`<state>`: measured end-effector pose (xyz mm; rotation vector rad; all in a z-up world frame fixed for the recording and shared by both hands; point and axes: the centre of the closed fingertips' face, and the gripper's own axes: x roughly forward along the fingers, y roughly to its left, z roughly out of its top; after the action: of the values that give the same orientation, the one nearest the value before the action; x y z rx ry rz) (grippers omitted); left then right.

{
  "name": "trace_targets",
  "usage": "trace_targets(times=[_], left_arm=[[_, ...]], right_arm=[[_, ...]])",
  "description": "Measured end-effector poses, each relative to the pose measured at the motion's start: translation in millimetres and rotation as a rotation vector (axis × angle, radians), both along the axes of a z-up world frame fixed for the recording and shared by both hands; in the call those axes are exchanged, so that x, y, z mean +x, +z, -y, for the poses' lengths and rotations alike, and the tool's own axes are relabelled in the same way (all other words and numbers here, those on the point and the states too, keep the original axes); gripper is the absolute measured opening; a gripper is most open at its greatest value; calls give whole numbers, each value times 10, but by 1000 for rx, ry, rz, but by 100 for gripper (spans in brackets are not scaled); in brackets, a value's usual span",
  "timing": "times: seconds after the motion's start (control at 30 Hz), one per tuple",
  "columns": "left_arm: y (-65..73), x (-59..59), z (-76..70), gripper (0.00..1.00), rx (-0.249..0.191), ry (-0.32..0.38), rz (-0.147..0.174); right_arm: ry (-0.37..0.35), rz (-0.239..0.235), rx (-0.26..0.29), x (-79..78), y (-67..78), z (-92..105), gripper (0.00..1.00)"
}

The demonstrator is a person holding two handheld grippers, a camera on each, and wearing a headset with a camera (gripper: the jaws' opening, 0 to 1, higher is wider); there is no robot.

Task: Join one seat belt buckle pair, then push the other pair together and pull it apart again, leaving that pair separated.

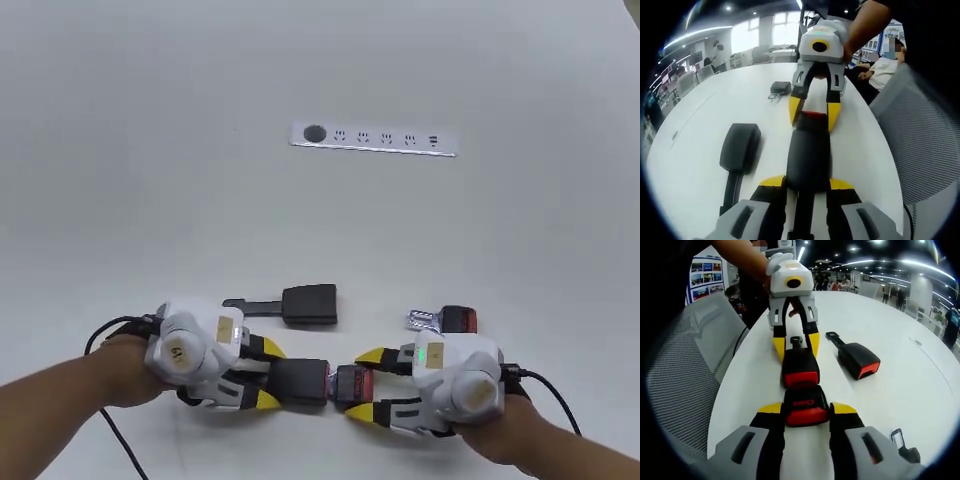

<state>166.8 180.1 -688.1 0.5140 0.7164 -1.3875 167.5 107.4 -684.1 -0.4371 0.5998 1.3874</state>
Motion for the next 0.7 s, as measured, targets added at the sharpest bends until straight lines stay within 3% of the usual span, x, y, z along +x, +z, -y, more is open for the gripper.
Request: trace_targets(times=[0.23,0.37,0.4,0.43,0.5,0.6,0.7], left_arm=[[-23,3,9,32,47,-3,33],[-10,2,47,34,69,18,29],[-4,-1,56,34,79,17,25],[-2,-2,59,35,82,18,24],[-2,-7,72,40,92,18,20],[47,-46,103,53,65,41,-14],[109,4,112,62,51,71,11]], right_arm=[[15,23,-28,-5,-15,-7,35],[-11,10,-40,-4,-23,2,36],[-18,9,-70,-5,-57,30,38],[-16,18,-55,3,-41,9,42],[-52,-17,-38,-4,-12,4,51],[-88,-14,-14,52,66,14,57],[-105,-13,2,77,114,35,61]])
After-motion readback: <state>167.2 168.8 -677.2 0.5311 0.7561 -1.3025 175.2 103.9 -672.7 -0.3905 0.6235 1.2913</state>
